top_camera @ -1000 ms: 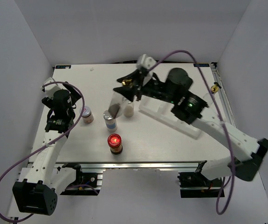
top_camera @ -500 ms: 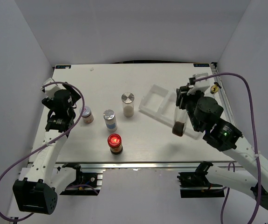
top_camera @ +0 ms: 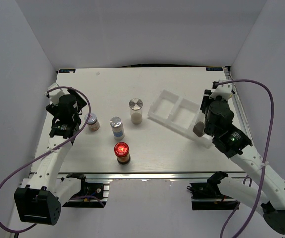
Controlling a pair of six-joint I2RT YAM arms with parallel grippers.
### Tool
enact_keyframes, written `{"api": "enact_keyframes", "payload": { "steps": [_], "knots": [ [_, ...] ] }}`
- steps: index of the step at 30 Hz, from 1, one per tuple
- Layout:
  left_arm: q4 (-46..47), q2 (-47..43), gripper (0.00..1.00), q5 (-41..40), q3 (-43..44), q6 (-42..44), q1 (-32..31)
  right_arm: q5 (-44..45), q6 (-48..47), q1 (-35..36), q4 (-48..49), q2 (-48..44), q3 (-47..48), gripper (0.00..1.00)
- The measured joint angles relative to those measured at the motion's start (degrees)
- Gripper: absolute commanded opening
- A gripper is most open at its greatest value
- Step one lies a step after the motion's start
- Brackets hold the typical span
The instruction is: Organize the condiment bottles
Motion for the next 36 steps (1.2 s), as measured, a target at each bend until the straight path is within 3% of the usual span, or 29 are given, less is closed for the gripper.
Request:
{"api": "enact_keyframes", "payload": {
  "steps": [13,26,27,28,30,31,32,36],
  "knots": [
    [0.00,-0.02,0.98,-0.37,-0.22,0.02,0.00,-18.69,-0.98,-19.41,4.72,2.97,-6.14,0.00],
    [0.00,-0.02,0.98,-0.94,-0.22,0.02,0.00,-25.77,-0.85,-22.88,10.62,3.30,-13.92,0.01],
    [0.00,-0.02,0.98,-0.98,-0.22,0.02,0.00,-25.79,-0.74,-23.02,11.17,3.23,-14.14,0.12],
    [0.00,-0.02,0.98,-1.01,-0.22,0.02,0.00,-25.79,-0.66,-23.10,11.52,3.19,-14.32,0.41],
    [0.00,0.00,0.98,-1.01,-0.22,0.02,0.00,-25.70,0.00,-23.15,11.82,3.06,-14.45,0.60],
    [0.00,-0.02,0.98,-1.01,-0.22,0.02,0.00,-25.53,0.66,-23.19,11.96,2.84,-14.47,0.78],
    [0.00,-0.02,0.98,-1.01,-0.22,0.00,0.00,-25.35,1.29,-23.21,12.04,2.43,-14.47,0.89],
    [0.00,0.00,0.98,-0.96,-0.22,0.00,0.00,-24.59,3.13,-23.34,11.26,-0.11,-14.32,0.89]
  ]
}}
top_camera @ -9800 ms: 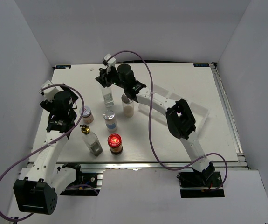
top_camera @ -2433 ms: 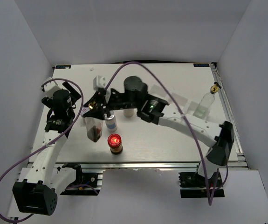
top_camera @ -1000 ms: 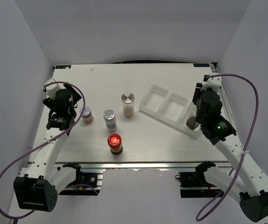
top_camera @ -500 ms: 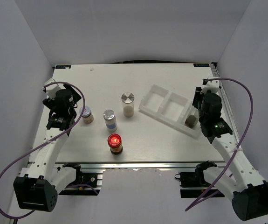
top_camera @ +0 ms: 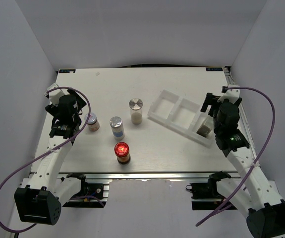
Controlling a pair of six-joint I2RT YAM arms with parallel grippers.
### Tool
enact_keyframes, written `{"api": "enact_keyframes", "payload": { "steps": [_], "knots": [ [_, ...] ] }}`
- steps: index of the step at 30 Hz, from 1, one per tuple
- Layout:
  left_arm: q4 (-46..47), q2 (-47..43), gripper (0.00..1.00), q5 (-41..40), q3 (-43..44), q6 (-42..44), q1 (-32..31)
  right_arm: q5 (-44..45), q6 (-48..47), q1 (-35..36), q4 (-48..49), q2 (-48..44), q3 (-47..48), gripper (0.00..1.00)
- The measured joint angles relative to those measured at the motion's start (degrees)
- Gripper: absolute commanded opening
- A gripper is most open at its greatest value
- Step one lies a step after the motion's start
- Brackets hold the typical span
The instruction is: Organize the condiment bottles
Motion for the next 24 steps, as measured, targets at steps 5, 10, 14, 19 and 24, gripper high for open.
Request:
{"api": "enact_keyframes", "payload": {
  "steps": [5,10,14,19,24],
  "knots": [
    [0.00,-0.02,0.98,0.42,0.00,0.00,0.00,0.74,4.42,-0.02,-9.42,-0.92,5.55,0.89],
    [0.00,0.02,0.98,1.31,0.00,0.02,0.00,-0.04,8.07,-0.04,-19.45,-1.36,14.19,0.89],
    [0.00,0.59,0.98,1.68,0.00,0.02,0.00,-0.46,9.05,-0.04,-24.65,-2.08,18.40,0.89],
    [0.04,1.90,0.98,3.67,0.00,0.07,0.00,-7.39,8.02,0.02,-27.61,0.42,27.15,0.89],
    [0.33,2.86,0.98,7.80,0.00,0.07,0.00,-12.31,2.64,8.87,-27.85,12.83,42.56,0.89]
  ]
}}
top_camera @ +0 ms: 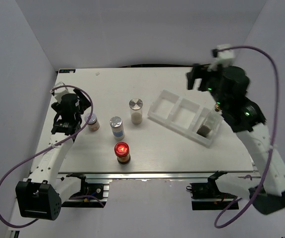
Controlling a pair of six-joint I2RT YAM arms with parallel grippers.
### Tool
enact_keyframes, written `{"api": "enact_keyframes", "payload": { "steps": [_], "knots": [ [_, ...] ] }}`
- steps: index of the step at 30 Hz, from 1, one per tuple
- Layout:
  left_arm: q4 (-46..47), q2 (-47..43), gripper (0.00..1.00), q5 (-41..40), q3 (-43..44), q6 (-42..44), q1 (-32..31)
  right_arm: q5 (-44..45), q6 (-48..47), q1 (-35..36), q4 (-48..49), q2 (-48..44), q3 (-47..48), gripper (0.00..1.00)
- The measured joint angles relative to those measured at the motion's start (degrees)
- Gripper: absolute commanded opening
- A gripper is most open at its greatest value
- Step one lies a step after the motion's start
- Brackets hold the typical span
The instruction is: Organize the condiment bottles
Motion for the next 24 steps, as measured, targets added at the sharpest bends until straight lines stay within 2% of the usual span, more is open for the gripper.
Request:
{"api": "enact_keyframes", "payload": {
  "steps": [3,5,9,15,24],
  "knots": [
    [0.76,0.17,0.98,3.23,0.00,-0.31,0.00,-0.61,-4.92,11.52,0.50,10.64,6.88,0.89],
    [1.53,0.44,0.98,6.25,0.02,-0.79,0.00,-4.94,-6.49,15.26,1.29,18.56,9.79,0.89],
    [1.84,1.25,0.98,11.78,0.02,-2.03,-0.17,-13.38,-7.30,16.28,1.31,31.58,11.06,0.89],
    [1.57,1.33,0.98,12.76,0.02,-3.82,-3.58,-23.65,-7.50,16.28,-0.20,44.83,12.72,0.89],
    [-0.90,5.55,0.98,11.15,0.61,-5.55,-14.12,-27.41,-9.25,16.52,-0.35,49.64,13.97,0.89]
  ]
}}
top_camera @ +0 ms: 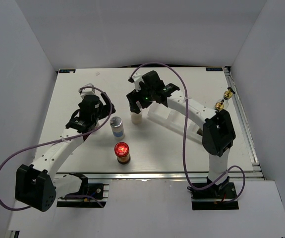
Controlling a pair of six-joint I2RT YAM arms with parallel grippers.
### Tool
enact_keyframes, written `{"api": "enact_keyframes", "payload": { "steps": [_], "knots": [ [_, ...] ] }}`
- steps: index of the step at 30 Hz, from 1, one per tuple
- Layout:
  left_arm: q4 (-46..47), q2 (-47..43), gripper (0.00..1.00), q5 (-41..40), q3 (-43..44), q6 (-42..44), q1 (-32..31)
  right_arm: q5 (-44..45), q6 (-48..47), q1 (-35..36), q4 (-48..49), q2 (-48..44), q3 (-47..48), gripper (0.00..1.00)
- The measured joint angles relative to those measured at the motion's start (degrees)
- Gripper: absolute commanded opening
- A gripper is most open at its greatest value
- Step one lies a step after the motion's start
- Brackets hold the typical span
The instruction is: Organize the condiment bottles
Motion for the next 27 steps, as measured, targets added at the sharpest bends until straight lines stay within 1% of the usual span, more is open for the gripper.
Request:
{"api": "enact_keyframes", "payload": {
  "steps": [2,5,6,7,10,11,12,14,15,16,20,21,24,27],
  "knots": [
    [-1.62,1.22,0.98,-0.98,0.42,0.02,-1.77,0.44,-0.13,0.04,0.22,0.66,0.66,0.89],
    [-4.11,1.79,0.98,-2.54,0.55,0.04,-4.13,1.25,-0.79,0.13,0.42,1.73,1.75,0.85],
    [-5.03,1.75,0.98,-3.08,0.55,-0.02,-5.16,1.49,-0.96,0.17,0.50,2.08,2.01,0.80],
    [-5.75,1.66,0.98,-3.52,0.55,-0.13,-6.16,1.40,-1.01,0.22,0.66,2.40,2.14,0.77],
    [-6.99,0.87,0.98,-4.09,0.48,-0.50,-8.31,1.70,-1.16,0.42,0.63,2.95,2.64,0.65],
    [-7.17,0.35,0.98,-4.15,0.46,-0.59,-8.74,1.77,-1.16,0.46,0.57,3.10,2.82,0.60],
    [-7.26,-0.24,0.98,-4.22,0.46,-0.74,-9.01,1.77,-1.25,0.48,0.57,3.13,2.89,0.49],
    [-7.37,-1.40,0.98,-4.48,0.44,-0.83,-9.22,1.66,-1.40,0.50,0.52,3.10,2.89,0.35],
    [-7.37,-1.86,0.98,-4.52,0.44,-0.81,-9.25,1.57,-1.44,0.50,0.52,3.10,2.95,0.21],
    [-7.34,-2.29,0.98,-4.59,0.44,-0.81,-9.27,1.36,-1.68,0.50,0.26,3.10,3.13,0.16],
    [-7.37,-2.93,0.98,-4.48,0.44,-0.52,-9.42,1.20,-2.49,0.50,-1.81,3.28,5.20,0.06],
    [-7.37,-2.93,0.98,-4.33,0.44,-0.42,-9.55,1.27,-2.56,0.50,-2.21,3.28,6.14,0.01],
    [-7.32,-2.93,0.98,-3.41,0.44,-0.11,-10.08,2.08,-2.67,0.44,-2.43,2.43,8.35,0.00],
    [-7.45,-2.91,0.98,-3.10,0.44,0.20,-10.99,3.96,-2.54,0.17,-2.49,-0.74,8.22,0.00]
  ]
}}
